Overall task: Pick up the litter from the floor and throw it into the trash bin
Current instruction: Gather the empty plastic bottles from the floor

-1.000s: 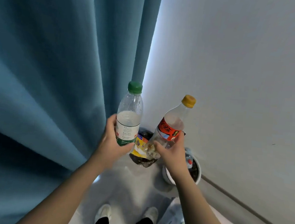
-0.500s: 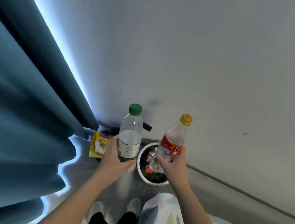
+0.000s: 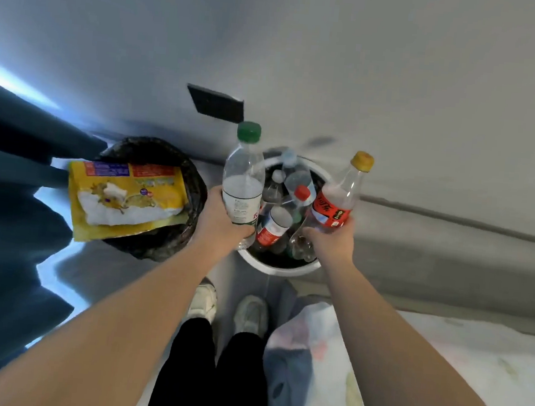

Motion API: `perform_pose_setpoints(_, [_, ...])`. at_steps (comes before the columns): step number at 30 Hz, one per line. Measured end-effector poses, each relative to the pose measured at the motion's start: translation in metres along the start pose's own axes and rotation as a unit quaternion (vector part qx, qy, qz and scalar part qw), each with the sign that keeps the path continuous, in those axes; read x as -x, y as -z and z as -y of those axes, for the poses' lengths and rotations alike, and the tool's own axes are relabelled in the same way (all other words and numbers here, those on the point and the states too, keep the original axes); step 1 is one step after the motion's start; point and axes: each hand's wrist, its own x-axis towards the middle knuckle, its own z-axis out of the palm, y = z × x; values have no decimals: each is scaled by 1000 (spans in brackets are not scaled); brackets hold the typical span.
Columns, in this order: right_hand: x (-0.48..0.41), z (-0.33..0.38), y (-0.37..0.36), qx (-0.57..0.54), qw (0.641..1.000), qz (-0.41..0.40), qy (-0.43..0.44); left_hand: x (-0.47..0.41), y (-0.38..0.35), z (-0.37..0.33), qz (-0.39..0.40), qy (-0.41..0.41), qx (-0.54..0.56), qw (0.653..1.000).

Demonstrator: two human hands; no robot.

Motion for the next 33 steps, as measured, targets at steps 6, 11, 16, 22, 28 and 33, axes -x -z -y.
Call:
perform_pose_setpoints(6, [-62,-54,-40,30,998,-40,-47,-61,-62,41,27,-9,-52,998])
perform_pose_setpoints(11, [-87,-71,-56,105,992,-59,-45,-93,-95,65,7,19,-125,992])
perform_pose_setpoints(16, [-86,-69,-52,196,978,-26,-59,-93,-95,57,2,47,-166,985])
perform_pose_setpoints(22, [-66,-59,-19,351,929,-109,49,-73,-66,38,-80,-92,-319,940])
perform_pose_setpoints(28, [-77,-55,-3,205,978,27,-17,-81,-52,54,-3,55,-264,963])
perform_pose_setpoints(33, [-76,-61,-11,233,971,59,1,-87,-33,66,0,63,-282,957])
